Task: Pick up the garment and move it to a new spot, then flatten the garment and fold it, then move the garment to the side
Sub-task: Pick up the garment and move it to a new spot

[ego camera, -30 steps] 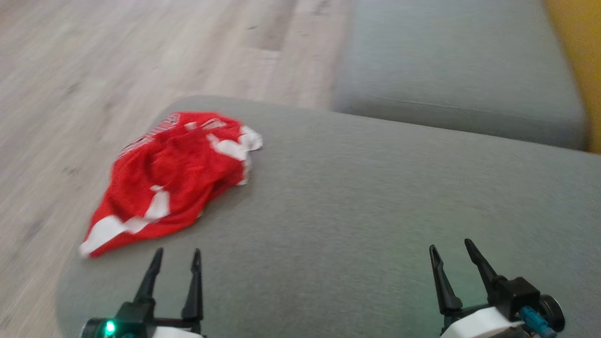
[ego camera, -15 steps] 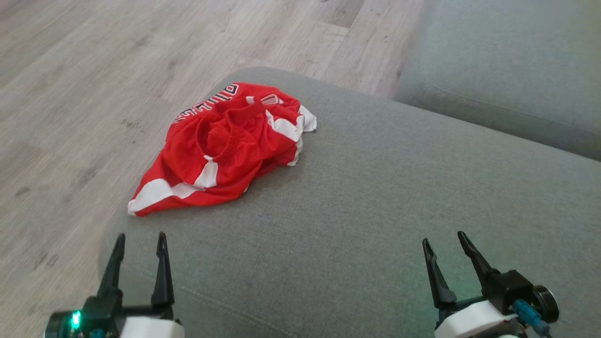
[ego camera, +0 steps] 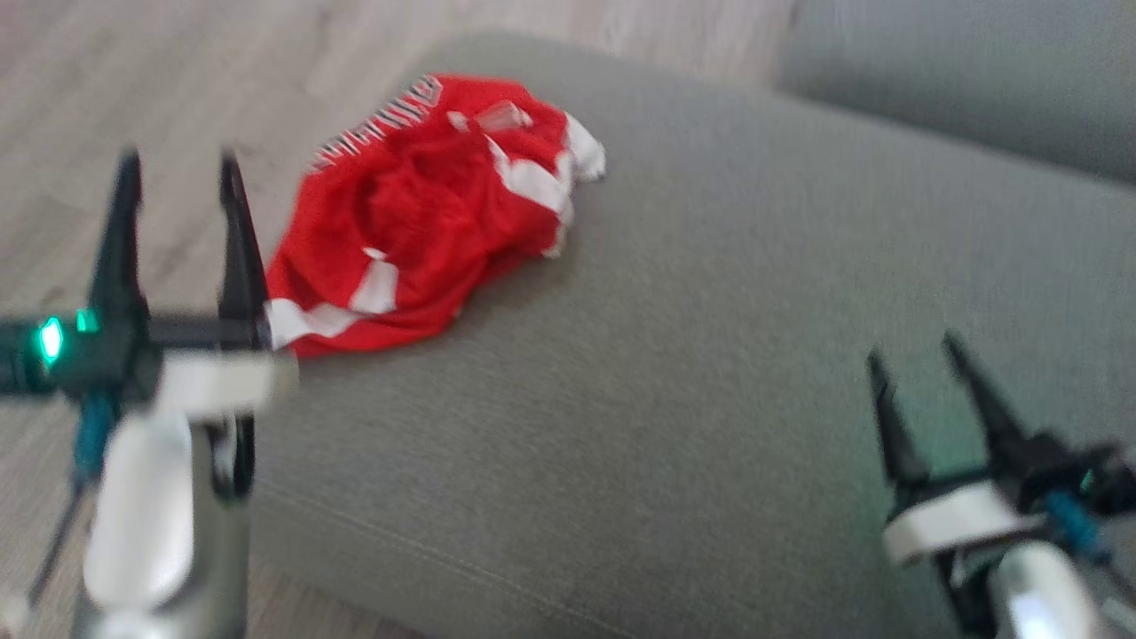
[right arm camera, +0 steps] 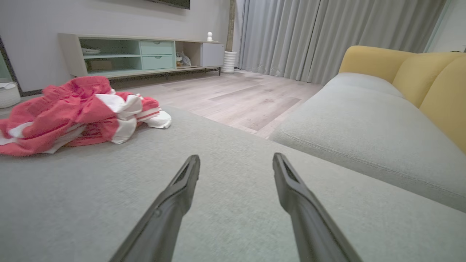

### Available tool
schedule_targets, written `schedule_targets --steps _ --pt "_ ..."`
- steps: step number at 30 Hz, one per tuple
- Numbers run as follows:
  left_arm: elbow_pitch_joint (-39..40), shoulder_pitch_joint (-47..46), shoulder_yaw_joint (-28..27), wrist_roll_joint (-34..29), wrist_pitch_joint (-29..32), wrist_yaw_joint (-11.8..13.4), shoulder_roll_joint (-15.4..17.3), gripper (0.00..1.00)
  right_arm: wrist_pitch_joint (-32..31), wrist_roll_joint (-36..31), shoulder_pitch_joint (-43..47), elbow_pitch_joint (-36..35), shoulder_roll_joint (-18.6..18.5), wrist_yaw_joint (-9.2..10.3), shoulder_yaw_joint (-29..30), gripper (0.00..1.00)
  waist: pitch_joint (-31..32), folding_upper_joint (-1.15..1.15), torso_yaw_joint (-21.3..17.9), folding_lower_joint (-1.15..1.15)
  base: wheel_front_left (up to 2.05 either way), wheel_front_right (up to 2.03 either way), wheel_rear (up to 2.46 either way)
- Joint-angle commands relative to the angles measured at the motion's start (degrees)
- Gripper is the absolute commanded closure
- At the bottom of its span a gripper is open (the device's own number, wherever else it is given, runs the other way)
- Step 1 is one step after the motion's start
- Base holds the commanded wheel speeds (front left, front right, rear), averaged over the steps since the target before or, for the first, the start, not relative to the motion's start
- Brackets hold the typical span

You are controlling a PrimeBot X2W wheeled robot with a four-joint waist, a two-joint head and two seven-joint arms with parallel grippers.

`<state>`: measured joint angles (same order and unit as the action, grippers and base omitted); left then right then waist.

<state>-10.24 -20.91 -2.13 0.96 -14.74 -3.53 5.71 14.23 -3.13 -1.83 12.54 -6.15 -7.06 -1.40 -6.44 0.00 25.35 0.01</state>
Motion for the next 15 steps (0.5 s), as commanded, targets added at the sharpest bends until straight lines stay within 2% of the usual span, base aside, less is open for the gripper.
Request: schedule_targets --steps 1,5,8,11,15 --pt "0.4 -5.2 -1.5 0.0 -0.3 0.0 1.6 0.00 0.8 -0.4 -2.6 -2.2 -1.8 -0.43 -1.2 0.00 -6.5 0.00 -4.1 -0.01 0.00 0.00 0.00" --pt "-9.2 -16.2 1.4 -0.4 -0.3 -1.7 2.6 0.00 0.8 -0.4 -4.9 -3.6 -5.3 -0.43 -0.9 0.00 -11.8 0.00 -6.0 -0.01 0.00 0.00 0.00" --pt "-19.2 -24.6 3.8 0.4 0.8 -2.9 2.7 0.00 0.8 -0.5 -6.3 -4.4 -7.6 -0.43 -0.3 0.00 -15.3 0.00 -7.1 -0.01 0.00 0.00 0.00" --pt "-29.7 -31.4 4.6 3.4 6.5 -3.5 2.2 0.00 0.8 -0.3 -7.5 -4.9 -9.0 -0.43 0.1 0.00 -17.9 0.00 -8.4 -0.01 0.00 0.00 0.00" --pt "-40.8 -37.4 5.8 5.9 14.2 -3.9 3.4 0.00 0.8 0.1 -8.9 -5.7 -9.2 -0.43 0.2 0.00 -20.6 0.00 -10.4 -0.01 0.00 0.00 0.00"
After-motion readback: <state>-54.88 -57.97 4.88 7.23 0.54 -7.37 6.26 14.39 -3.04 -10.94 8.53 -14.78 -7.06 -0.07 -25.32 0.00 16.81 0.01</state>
